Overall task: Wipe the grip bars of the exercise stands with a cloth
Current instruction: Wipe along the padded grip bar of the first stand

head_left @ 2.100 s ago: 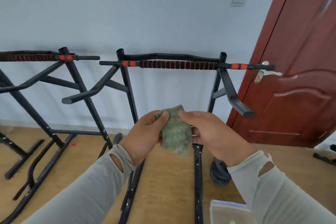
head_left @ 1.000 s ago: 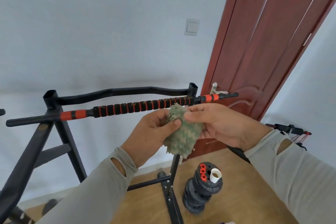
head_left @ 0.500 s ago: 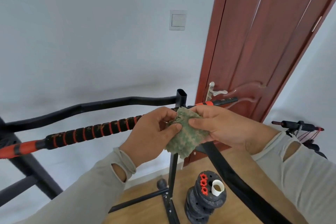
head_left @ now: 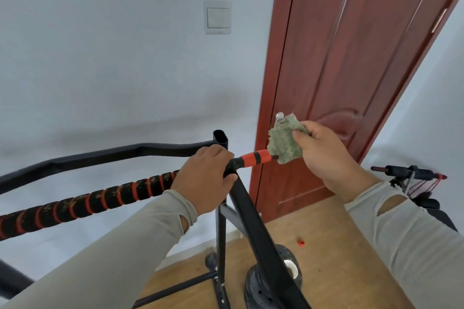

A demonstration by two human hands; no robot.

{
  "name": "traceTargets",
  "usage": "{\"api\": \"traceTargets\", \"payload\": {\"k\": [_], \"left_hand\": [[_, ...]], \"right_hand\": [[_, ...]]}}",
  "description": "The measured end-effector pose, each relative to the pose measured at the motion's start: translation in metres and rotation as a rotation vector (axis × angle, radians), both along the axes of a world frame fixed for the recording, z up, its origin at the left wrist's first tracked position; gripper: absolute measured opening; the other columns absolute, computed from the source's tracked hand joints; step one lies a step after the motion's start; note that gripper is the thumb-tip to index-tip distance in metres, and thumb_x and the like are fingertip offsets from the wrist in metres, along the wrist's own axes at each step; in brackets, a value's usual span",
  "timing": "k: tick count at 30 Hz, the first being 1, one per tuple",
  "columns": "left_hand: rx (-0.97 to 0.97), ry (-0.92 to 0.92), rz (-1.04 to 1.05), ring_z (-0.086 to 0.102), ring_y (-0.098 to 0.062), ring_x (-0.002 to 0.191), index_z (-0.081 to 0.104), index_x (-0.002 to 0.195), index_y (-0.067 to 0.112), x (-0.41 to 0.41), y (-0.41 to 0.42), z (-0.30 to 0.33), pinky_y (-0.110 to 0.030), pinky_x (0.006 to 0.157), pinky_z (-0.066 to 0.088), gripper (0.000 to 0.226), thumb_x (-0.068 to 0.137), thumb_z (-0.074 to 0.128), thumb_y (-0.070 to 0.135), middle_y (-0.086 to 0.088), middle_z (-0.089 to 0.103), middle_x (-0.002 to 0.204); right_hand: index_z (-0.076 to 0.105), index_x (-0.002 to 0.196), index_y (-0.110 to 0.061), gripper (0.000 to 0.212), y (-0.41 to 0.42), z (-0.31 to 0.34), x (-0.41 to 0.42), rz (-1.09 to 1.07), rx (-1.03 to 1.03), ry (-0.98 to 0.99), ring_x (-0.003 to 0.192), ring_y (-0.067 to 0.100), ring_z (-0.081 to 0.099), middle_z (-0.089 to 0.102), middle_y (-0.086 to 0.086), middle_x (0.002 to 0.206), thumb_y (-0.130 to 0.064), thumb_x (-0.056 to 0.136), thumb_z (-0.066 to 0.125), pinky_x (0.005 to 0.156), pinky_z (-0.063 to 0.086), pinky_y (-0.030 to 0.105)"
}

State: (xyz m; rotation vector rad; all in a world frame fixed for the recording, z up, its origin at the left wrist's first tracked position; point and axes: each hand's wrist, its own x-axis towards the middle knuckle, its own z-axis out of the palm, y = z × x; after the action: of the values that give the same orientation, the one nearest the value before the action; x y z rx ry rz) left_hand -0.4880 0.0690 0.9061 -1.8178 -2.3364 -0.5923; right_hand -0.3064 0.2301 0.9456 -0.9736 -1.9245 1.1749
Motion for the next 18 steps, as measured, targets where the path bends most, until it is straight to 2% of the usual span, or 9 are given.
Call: {"api": "traceTargets", "payload": {"k": [2,3,5,7,9,11,13,15,18], "left_hand": [[-0.008,0.058,-0.023,0.052,-0.020,0.119,0.055,0.135,0.021,0.001,0.020,-0.003,-0.034,0.107,0.043,0.043,0.097,0.058,0.041,0.004,0.057,0.130],[-0.014,0.095,-0.033,0.054,-0.020,0.116,0.056,0.134,0.022,0.002,0.029,-0.004,-0.035,0.106,0.044,0.042,0.097,0.057,0.042,0.005,0.058,0.127],[-0.031,0.174,-0.051,0.056,-0.020,0.109,0.059,0.129,0.024,0.002,0.044,-0.008,-0.036,0.100,0.047,0.038,0.097,0.054,0.044,0.005,0.060,0.121],[-0.057,0.236,-0.057,0.058,-0.021,0.101,0.061,0.124,0.025,0.000,0.053,-0.012,-0.037,0.093,0.050,0.036,0.097,0.051,0.047,0.005,0.063,0.114],[-0.086,0.278,-0.052,0.058,-0.023,0.096,0.062,0.121,0.025,-0.004,0.058,-0.017,-0.038,0.089,0.051,0.037,0.098,0.048,0.050,0.004,0.065,0.108],[-0.095,0.314,-0.035,0.056,-0.022,0.088,0.064,0.116,0.026,-0.008,0.062,-0.021,-0.038,0.086,0.050,0.038,0.099,0.043,0.052,0.003,0.066,0.101],[-0.087,0.347,-0.028,0.054,-0.021,0.081,0.066,0.110,0.027,-0.010,0.067,-0.021,-0.036,0.083,0.050,0.038,0.100,0.040,0.053,0.004,0.064,0.095],[-0.077,0.328,-0.041,0.052,-0.021,0.079,0.066,0.109,0.027,-0.012,0.070,-0.022,-0.037,0.083,0.049,0.038,0.099,0.039,0.052,0.003,0.063,0.092],[-0.036,0.257,-0.039,0.052,-0.021,0.080,0.068,0.119,0.025,-0.013,0.068,-0.024,-0.037,0.083,0.051,0.040,0.098,0.045,0.049,0.003,0.064,0.093]], "right_hand": [[0.066,0.114,-0.019,0.021,0.018,-0.002,-0.003,-0.069,0.204,-0.050,0.079,0.004,0.062,0.068,-0.009,0.093,-0.020,0.109,0.046,0.058,0.043,0.005],[0.064,0.120,-0.020,0.022,0.025,-0.005,-0.005,-0.076,0.297,-0.079,0.081,0.003,0.061,0.067,-0.011,0.097,-0.021,0.109,0.046,0.059,0.042,0.005],[0.062,0.130,-0.024,0.027,0.036,-0.015,-0.007,-0.032,0.511,-0.197,0.092,0.007,0.063,0.070,-0.010,0.110,-0.021,0.107,0.047,0.075,0.046,0.009],[0.061,0.131,-0.029,0.030,0.043,-0.037,-0.008,0.103,0.660,-0.399,0.109,0.013,0.062,0.069,-0.008,0.122,-0.020,0.105,0.048,0.103,0.046,0.028],[0.055,0.137,-0.031,0.033,0.045,-0.060,-0.006,0.216,0.707,-0.595,0.134,0.017,0.052,0.061,-0.006,0.140,-0.025,0.105,0.048,0.122,0.028,0.038],[0.046,0.146,-0.029,0.044,0.045,-0.071,-0.002,0.251,0.708,-0.653,0.148,0.018,0.037,0.048,-0.005,0.156,-0.038,0.103,0.048,0.126,0.012,0.036],[0.045,0.145,-0.030,0.052,0.049,-0.071,-0.002,0.244,0.728,-0.662,0.147,0.015,0.037,0.047,-0.006,0.156,-0.051,0.098,0.049,0.128,0.011,0.040],[0.050,0.138,-0.030,0.049,0.052,-0.066,-0.004,0.237,0.740,-0.646,0.138,0.015,0.046,0.055,-0.007,0.147,-0.057,0.097,0.049,0.128,0.017,0.045],[0.053,0.136,-0.029,0.038,0.058,-0.063,-0.008,0.236,0.796,-0.614,0.121,0.014,0.054,0.064,-0.009,0.129,-0.043,0.101,0.050,0.122,0.031,0.045]]}}
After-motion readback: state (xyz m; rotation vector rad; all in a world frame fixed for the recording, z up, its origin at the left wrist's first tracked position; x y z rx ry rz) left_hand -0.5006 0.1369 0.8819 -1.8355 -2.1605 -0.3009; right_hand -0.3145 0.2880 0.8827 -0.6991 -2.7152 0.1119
